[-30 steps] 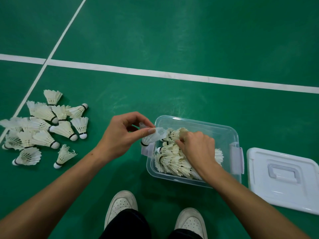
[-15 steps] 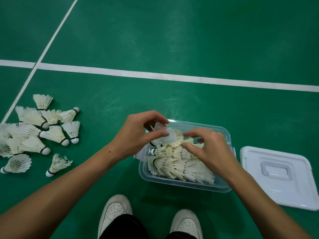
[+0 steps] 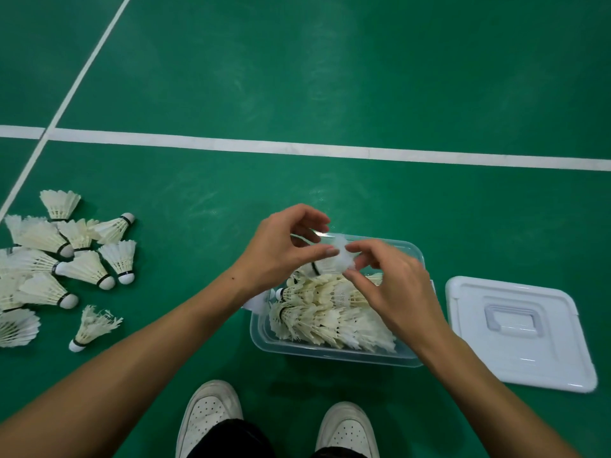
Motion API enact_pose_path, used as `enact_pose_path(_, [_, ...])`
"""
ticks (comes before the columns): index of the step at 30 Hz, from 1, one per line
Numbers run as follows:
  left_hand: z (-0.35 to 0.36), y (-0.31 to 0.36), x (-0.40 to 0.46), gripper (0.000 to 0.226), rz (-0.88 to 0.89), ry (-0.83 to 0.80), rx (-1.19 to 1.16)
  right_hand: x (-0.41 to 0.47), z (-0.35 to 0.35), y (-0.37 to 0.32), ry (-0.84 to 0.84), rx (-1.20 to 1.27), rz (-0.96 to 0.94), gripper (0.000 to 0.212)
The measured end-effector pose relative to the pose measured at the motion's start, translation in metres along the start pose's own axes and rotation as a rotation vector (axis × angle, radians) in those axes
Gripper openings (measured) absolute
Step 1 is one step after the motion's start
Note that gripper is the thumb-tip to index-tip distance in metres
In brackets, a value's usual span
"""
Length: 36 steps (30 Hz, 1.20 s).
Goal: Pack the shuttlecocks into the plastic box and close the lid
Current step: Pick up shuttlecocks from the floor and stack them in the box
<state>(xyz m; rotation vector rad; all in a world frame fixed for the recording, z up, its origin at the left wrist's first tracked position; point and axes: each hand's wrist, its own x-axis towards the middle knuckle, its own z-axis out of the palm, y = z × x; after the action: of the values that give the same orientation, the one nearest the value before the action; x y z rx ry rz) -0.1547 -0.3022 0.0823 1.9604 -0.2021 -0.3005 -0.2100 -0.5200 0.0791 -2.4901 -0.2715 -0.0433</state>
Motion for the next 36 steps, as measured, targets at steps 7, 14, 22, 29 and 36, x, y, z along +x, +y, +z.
enact_pose_path(7, [0.016, -0.01, -0.033, 0.072, -0.187, -0.01, 0.255, -0.01, 0.017, 0.01, 0.006, -0.032, 0.048, 0.032])
enact_pose_path(14, [0.037, -0.015, -0.026, 0.083, -0.257, -0.058, 0.309, 0.009, 0.038, 0.012, -0.134, 0.053, 0.114, 0.024])
enact_pose_path(22, [0.045, -0.03, -0.02, 0.075, -0.31, -0.029, 0.227, 0.032, 0.046, 0.017, -0.281, 0.127, 0.194, 0.026])
enact_pose_path(29, [0.046, -0.026, -0.019, 0.074, -0.307, -0.019, 0.2, 0.031, 0.045, 0.019, -0.323, 0.145, 0.184, 0.035])
enact_pose_path(36, [0.025, -0.009, -0.042, 0.066, -0.227, 0.066, 0.119, 0.021, 0.013, 0.015, -0.313, 0.22, 0.176, 0.04])
